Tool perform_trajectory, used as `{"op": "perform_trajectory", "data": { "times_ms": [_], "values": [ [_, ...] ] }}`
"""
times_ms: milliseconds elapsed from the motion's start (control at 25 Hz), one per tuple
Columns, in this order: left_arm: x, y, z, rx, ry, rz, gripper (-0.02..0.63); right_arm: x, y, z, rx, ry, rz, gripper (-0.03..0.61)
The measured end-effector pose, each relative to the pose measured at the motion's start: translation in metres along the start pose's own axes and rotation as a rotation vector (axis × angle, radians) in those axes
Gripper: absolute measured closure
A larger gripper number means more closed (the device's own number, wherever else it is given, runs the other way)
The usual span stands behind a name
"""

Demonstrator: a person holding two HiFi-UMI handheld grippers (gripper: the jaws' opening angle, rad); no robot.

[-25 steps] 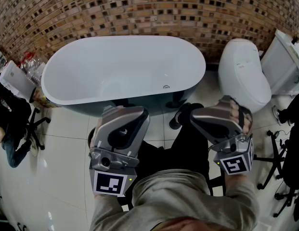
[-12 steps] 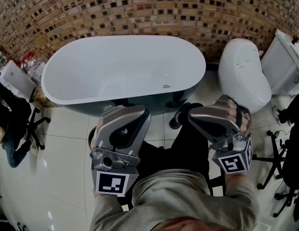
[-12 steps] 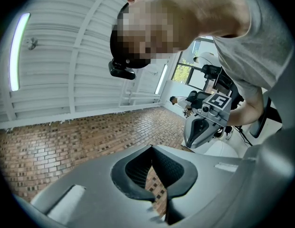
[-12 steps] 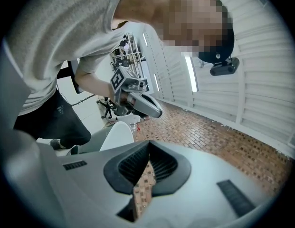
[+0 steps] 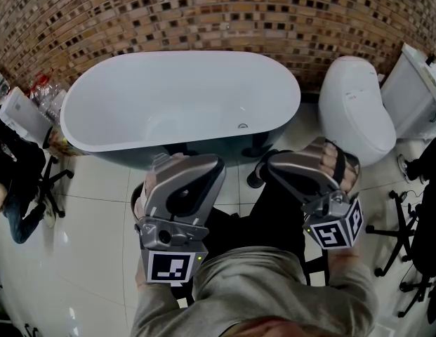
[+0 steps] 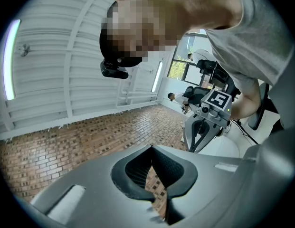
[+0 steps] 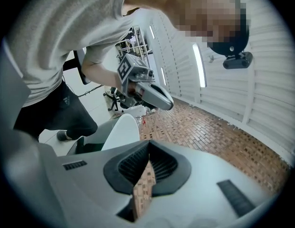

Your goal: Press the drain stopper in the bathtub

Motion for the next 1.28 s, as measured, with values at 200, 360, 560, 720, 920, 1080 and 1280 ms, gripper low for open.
{"op": "perform_trajectory", "data": {
  "times_ms": [200,360,560,720,920,1080,1280],
  "values": [
    [0.001,0.000,-0.003,-0.005,0.028,0.001,0.612,-0.006,0.002,0.007,0.011,-0.023,0.033,0.578],
    [0.002,0.000,-0.004,-0.011,0.038,0.001,0.612,-0.006,0.004,0.008,0.016,-0.033,0.043,0.578],
    [0.002,0.001,-0.006,-0.011,0.044,0.001,0.612,-0.009,0.005,0.011,0.024,-0.040,0.051,0.578],
    [0.002,0.003,-0.009,-0.019,0.067,0.006,0.612,-0.012,0.007,0.014,0.034,-0.047,0.059,0.578],
    [0.005,0.004,-0.014,-0.033,0.101,0.003,0.612,-0.015,0.010,0.018,0.048,-0.062,0.074,0.578],
    [0.005,0.003,-0.018,-0.038,0.120,-0.001,0.612,-0.015,0.011,0.018,0.052,-0.062,0.075,0.578],
    [0.008,0.005,-0.021,-0.049,0.150,-0.003,0.612,-0.017,0.012,0.021,0.061,-0.068,0.085,0.578]
  ]
}}
Point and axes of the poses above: the fingertips, and each gripper's own axes: y forward along the fingers, z to its left, x out of its top, the point moved 1 cm from there along -y, backward along the fingers, and after that the axes turned 6 degrees about y, right-handed, at the moved point
